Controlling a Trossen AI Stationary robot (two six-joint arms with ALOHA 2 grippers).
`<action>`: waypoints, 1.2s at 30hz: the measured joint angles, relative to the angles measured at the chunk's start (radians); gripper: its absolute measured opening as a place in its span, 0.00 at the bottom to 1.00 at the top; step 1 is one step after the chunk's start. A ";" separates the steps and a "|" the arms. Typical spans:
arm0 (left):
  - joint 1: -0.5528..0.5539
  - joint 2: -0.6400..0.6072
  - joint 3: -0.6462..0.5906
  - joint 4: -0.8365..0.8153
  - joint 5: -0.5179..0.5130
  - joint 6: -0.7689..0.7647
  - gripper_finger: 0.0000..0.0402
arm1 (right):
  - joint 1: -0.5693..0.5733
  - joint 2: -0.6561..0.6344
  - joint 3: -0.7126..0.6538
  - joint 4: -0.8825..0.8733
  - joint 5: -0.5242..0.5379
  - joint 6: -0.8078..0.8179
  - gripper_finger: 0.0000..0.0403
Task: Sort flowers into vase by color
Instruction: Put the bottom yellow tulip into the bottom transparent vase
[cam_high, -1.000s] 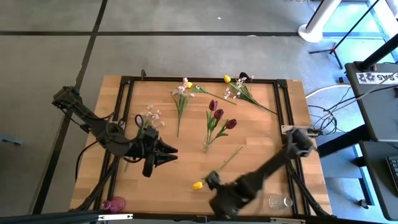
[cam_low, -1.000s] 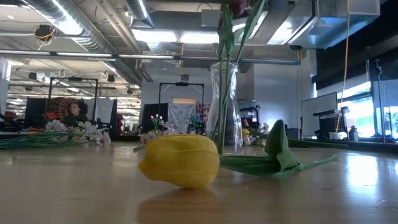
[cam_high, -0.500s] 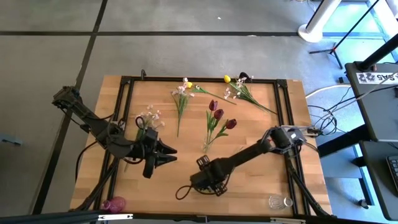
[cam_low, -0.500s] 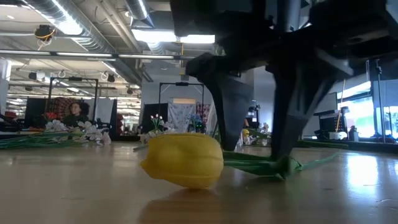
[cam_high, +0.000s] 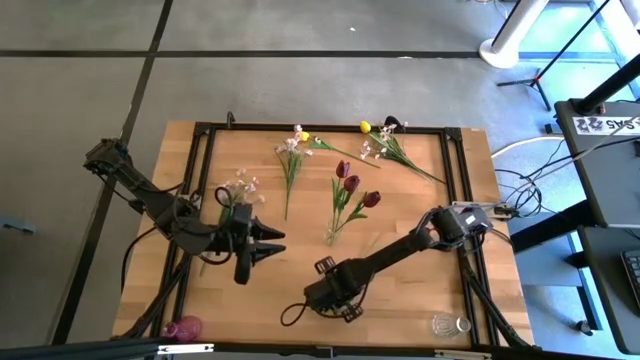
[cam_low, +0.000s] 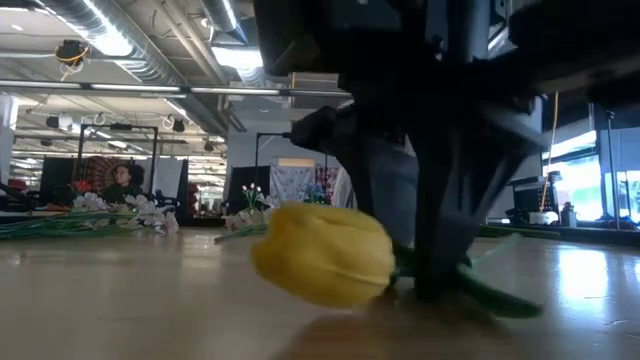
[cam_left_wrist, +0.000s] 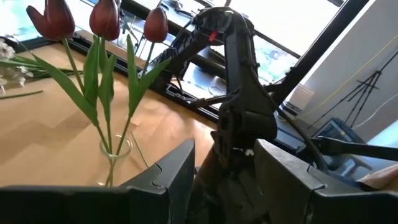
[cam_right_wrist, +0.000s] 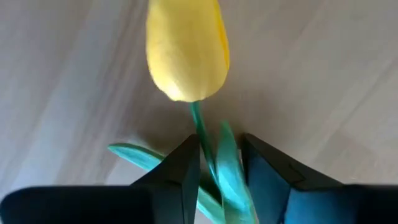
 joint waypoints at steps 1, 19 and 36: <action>0.000 0.000 0.000 -0.001 0.000 0.000 0.40 | 0.000 0.005 0.000 0.001 -0.015 0.000 0.30; -0.001 0.000 0.000 -0.018 0.008 0.035 0.40 | -0.004 -0.008 0.046 -0.044 0.009 0.003 0.04; 0.006 0.000 0.000 0.041 0.008 0.046 0.40 | 0.197 -0.688 0.095 0.032 0.078 0.106 0.02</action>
